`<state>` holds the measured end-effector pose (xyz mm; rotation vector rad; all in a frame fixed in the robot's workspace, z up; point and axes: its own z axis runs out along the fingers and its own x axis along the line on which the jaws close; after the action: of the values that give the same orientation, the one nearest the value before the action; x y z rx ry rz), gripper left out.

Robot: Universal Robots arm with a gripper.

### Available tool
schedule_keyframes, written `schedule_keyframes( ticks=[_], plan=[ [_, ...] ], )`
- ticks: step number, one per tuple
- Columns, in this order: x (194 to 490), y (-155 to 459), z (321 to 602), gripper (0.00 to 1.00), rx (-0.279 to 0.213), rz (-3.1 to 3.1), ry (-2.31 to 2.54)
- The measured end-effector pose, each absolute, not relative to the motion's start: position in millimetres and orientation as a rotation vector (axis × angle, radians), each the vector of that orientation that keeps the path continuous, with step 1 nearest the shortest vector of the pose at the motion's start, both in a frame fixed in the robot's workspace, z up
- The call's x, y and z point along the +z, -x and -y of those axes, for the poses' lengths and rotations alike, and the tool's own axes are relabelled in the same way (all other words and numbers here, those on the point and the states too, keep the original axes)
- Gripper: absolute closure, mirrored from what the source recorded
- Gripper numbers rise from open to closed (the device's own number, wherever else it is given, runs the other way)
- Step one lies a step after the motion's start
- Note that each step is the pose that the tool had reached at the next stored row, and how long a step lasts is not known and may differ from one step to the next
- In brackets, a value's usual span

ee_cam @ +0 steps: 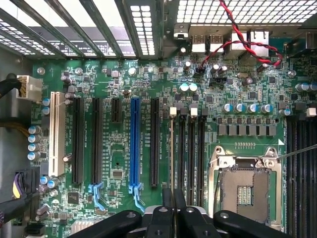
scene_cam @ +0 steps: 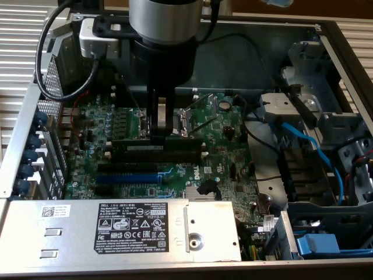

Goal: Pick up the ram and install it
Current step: 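Insert the ram into the slot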

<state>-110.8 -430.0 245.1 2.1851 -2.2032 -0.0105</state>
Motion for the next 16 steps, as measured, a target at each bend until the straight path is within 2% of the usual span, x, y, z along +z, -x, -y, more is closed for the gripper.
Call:
schedule_keyframes(
  ticks=[16],
  plan=[
    [244.0,111.0,429.9,0.88,-0.018,2.200,-2.182]
  ],
)
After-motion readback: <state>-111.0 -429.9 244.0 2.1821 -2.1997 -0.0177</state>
